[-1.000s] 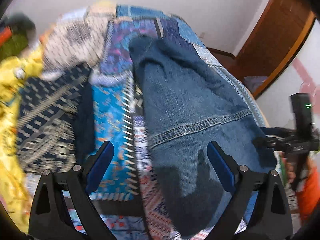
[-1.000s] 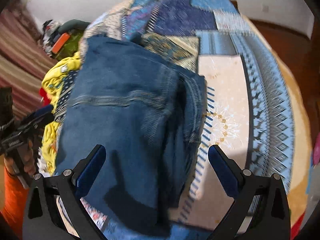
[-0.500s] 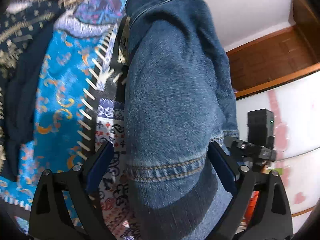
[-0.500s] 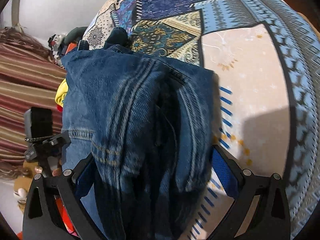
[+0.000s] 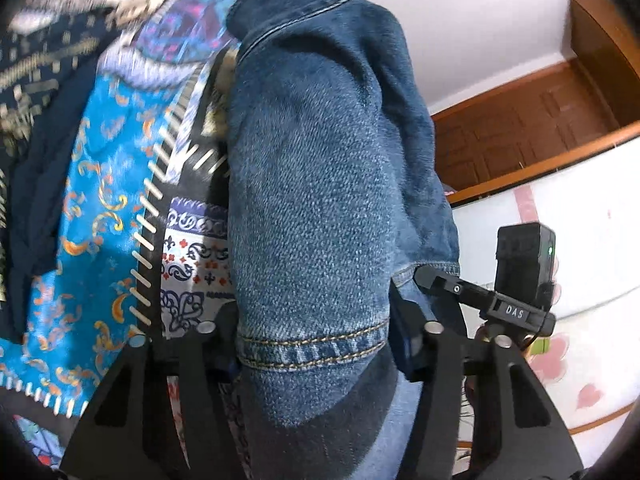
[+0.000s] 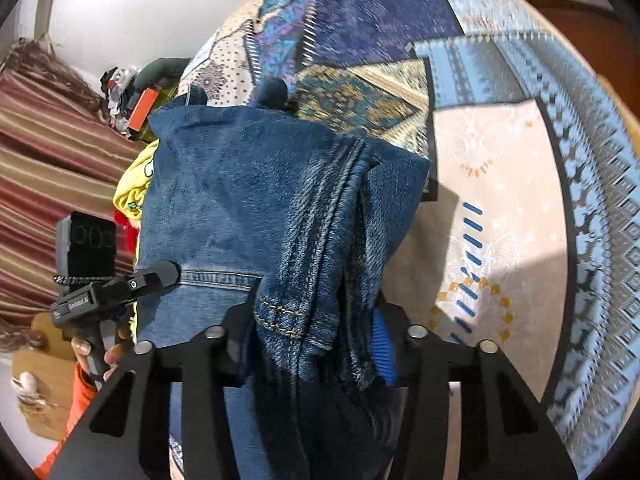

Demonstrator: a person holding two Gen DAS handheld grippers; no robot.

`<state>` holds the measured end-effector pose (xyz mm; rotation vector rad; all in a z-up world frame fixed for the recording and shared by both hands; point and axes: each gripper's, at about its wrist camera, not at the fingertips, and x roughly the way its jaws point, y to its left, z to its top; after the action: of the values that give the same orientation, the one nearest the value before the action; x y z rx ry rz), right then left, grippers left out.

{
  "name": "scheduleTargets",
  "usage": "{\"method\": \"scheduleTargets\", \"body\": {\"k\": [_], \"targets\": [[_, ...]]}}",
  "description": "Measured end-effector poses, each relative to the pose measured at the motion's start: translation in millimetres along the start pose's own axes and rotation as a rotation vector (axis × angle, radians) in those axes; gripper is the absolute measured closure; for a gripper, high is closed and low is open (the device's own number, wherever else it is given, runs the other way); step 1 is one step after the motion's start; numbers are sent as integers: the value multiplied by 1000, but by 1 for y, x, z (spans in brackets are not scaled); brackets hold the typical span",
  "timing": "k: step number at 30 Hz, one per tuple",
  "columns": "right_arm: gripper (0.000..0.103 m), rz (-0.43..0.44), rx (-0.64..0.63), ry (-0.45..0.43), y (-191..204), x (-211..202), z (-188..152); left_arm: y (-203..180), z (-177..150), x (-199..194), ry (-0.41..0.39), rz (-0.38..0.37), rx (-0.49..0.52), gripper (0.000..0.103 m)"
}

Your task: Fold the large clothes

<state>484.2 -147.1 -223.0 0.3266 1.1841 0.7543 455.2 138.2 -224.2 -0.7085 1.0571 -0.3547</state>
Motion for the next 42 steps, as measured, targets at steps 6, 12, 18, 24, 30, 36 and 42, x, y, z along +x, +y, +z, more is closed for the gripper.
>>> {"method": "scheduleTargets", "body": {"k": [6, 12, 18, 24, 30, 36, 42], "targets": [[66, 16, -54, -63, 50, -23, 3, -33, 2, -70, -124, 40, 122, 52], [66, 79, -155, -155, 128, -33, 20, -38, 8, -172, -286, 83, 219, 52], [66, 128, -229, -203, 196, -6, 41, -6, 27, -233, -372, 125, 199, 52], [66, 171, -239, -164, 229, 64, 58, 62, 45, -253, -383, 191, 122, 52], [66, 190, -163, -75, 223, 152, 69, 149, 71, -235, -310, 245, 19, 52], [66, 137, -83, 4, 197, 230, 81, 230, 84, -189, -261, 257, -133, 44], [59, 130, -94, 6, 190, 228, 80, 237, 79, -188, -275, 227, -142, 37]]}}
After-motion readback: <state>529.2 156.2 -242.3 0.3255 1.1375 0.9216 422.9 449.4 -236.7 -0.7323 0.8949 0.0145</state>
